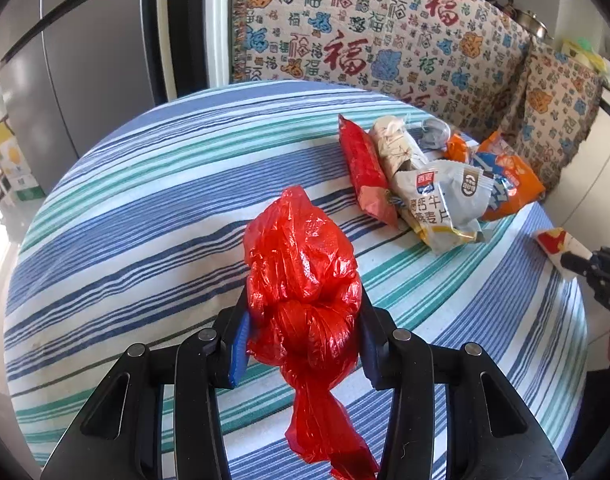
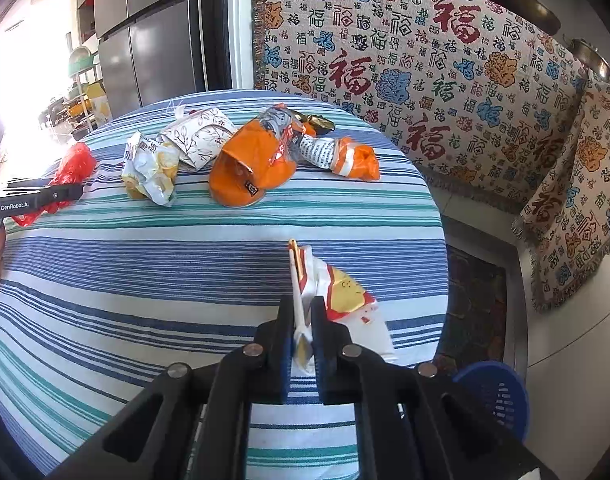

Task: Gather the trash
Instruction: 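Carry the red bag and white chip bag over the blue wastebasket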

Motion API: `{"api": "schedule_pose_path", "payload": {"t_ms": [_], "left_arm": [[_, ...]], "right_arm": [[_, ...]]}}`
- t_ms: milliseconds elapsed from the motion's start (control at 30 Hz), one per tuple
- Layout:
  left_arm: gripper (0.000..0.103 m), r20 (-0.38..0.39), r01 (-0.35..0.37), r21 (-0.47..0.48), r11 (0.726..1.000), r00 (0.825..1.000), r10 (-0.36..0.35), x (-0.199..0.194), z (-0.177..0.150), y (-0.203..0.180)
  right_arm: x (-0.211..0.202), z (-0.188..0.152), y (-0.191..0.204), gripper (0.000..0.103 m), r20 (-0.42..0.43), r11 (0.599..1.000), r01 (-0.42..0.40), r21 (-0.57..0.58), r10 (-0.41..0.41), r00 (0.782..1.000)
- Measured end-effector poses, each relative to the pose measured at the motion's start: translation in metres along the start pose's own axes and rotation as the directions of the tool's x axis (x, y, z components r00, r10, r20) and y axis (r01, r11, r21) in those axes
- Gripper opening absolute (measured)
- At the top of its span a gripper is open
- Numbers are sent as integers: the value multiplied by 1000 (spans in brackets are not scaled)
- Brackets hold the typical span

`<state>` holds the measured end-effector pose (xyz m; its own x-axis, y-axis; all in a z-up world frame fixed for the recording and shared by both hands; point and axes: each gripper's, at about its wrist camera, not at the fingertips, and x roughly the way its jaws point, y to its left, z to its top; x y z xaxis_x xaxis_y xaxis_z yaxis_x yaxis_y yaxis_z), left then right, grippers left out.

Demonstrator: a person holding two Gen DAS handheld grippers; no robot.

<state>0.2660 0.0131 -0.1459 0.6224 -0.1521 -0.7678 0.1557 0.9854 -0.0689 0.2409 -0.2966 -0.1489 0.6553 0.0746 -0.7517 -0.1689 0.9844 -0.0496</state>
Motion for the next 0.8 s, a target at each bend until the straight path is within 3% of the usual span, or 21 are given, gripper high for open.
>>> {"api": "schedule_pose_path", "payload": {"t_ms": [367, 567, 800], "left_arm": [[45, 51, 98, 67, 993, 994, -101, -33, 8, -55], [45, 40, 162, 156, 974, 985, -170, -42, 9, -123], [45, 2, 245, 275, 930, 967, -255, -44, 11, -214]], "right_arm": [[-39, -2, -30, 9, 73, 996, 2, 90, -8, 997], [-71, -18, -66, 9, 105, 984, 31, 173, -50, 993], [-105, -47, -116, 9, 126, 961, 85, 265, -121, 985]]}}
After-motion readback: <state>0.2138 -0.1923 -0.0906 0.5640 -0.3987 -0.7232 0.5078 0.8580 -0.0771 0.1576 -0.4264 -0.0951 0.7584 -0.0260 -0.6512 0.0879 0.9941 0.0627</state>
